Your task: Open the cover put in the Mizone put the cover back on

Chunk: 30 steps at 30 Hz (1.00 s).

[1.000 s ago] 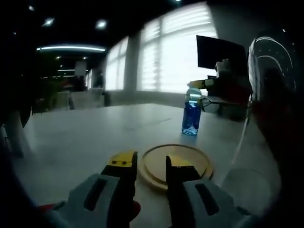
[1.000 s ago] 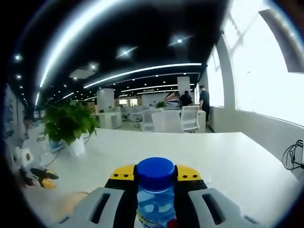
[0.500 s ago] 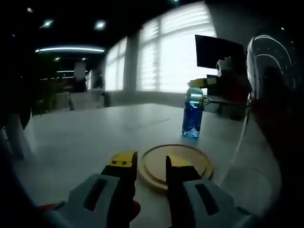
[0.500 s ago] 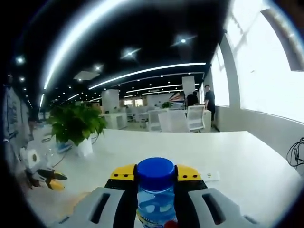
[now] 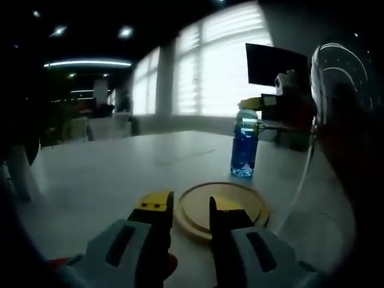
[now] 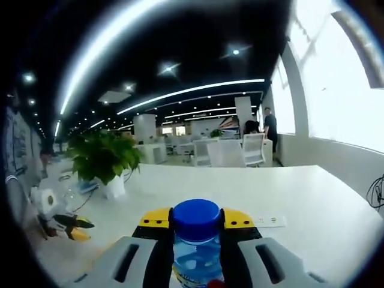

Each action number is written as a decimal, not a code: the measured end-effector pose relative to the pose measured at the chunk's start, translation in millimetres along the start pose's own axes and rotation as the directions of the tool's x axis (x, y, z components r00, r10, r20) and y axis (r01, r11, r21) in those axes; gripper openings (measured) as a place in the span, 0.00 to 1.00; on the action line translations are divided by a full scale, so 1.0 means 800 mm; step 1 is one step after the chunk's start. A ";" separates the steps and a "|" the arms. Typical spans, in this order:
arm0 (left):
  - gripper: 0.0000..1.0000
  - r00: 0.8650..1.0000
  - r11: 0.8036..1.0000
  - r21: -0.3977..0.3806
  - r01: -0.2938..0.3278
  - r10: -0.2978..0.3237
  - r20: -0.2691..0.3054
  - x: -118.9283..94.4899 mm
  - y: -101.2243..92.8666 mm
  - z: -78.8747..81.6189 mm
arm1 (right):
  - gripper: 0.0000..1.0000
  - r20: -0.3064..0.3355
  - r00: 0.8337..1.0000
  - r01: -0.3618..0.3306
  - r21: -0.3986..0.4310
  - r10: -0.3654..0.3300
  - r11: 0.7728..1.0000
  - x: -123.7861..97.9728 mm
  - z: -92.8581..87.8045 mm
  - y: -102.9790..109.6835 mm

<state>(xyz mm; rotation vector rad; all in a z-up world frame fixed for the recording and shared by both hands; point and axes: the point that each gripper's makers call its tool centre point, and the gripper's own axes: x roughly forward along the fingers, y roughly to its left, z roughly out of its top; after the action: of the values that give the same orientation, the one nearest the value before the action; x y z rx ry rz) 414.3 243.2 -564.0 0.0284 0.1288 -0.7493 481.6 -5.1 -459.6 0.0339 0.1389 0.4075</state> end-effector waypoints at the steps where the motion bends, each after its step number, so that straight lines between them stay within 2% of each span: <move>1: 0.18 1.000 1.000 0.000 -0.001 0.001 0.000 0.000 0.000 0.000 | 0.23 0.000 1.000 -0.004 0.000 0.004 1.000 -0.001 0.000 0.004; 20: 0.18 1.000 1.000 0.002 -0.005 0.005 -0.001 0.000 0.000 0.001 | 0.23 -0.016 0.998 -0.060 -0.007 0.060 0.998 -0.002 -0.005 0.050; 26: 0.18 1.000 1.000 -0.001 -0.011 0.010 -0.008 0.001 0.003 -0.002 | 0.23 -0.026 0.997 -0.071 -0.012 0.071 0.997 -0.001 -0.005 0.055; 30: 0.18 1.000 1.000 -0.002 -0.013 0.013 -0.011 0.001 0.004 -0.003 | 0.23 -0.006 0.997 -0.079 -0.035 0.079 0.996 -0.002 -0.005 0.055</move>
<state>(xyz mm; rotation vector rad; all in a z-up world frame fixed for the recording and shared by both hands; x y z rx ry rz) 416.8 244.9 -566.8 0.0312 0.1395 -0.7357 462.2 34.6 -460.4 0.0039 0.1356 0.4890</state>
